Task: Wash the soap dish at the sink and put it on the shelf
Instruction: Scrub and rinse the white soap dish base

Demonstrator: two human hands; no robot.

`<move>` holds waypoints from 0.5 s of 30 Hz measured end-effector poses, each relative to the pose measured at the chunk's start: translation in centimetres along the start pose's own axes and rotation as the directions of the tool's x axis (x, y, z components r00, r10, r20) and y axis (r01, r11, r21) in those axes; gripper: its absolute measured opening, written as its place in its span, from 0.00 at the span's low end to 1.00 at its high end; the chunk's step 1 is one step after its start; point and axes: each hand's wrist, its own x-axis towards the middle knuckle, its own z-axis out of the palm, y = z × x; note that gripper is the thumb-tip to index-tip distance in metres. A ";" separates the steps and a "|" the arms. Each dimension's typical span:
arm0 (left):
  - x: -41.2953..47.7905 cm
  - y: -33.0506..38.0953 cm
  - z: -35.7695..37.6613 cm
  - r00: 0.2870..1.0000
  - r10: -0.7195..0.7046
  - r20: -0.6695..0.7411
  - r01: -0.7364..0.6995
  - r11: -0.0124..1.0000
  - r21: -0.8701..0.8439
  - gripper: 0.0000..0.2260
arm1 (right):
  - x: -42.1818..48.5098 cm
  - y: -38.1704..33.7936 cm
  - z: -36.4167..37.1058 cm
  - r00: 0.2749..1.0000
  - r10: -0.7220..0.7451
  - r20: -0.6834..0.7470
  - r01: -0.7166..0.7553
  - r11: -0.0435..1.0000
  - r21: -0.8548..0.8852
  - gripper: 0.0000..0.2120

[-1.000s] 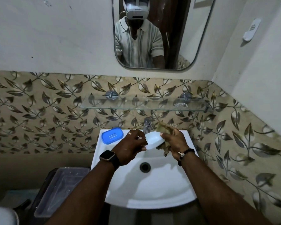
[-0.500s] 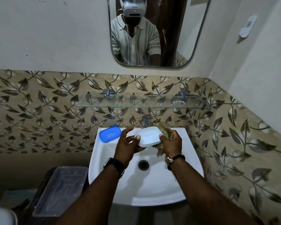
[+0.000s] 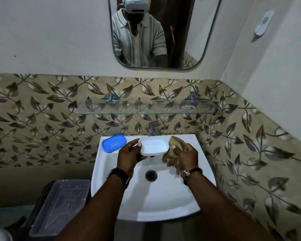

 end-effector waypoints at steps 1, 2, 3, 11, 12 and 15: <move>0.1 -0.1 -0.1 1.000 -0.002 -0.001 0.002 1.000 0.001 0.11 | 0.4 0.2 -0.2 0.999 0.048 0.000 -0.048 0.999 0.015 0.08; 0.2 -0.2 -0.2 1.000 -0.004 0.000 0.004 1.000 0.001 0.11 | 0.8 0.3 -0.5 0.995 0.095 0.004 -0.095 0.995 0.027 0.09; 0.3 -0.3 -0.3 1.000 -0.007 0.001 0.007 1.000 0.004 0.11 | 1.3 0.4 -0.9 0.991 0.133 0.010 -0.134 0.990 0.036 0.09; 0.9 -1.3 -0.2 0.999 -0.045 0.014 0.045 0.999 0.002 0.12 | 7.3 -0.5 -3.2 0.981 0.140 0.133 -0.127 0.987 -0.099 0.16; 1.1 -1.4 -0.2 0.999 -0.047 0.014 0.047 0.999 0.004 0.12 | 8.2 -0.6 -3.4 0.980 0.124 0.153 -0.104 0.986 -0.133 0.17; 1.4 -2.1 0.0 0.999 -0.042 0.013 0.042 0.999 0.015 0.11 | 11.2 -0.8 -3.6 0.973 0.039 0.226 0.010 0.977 -0.215 0.21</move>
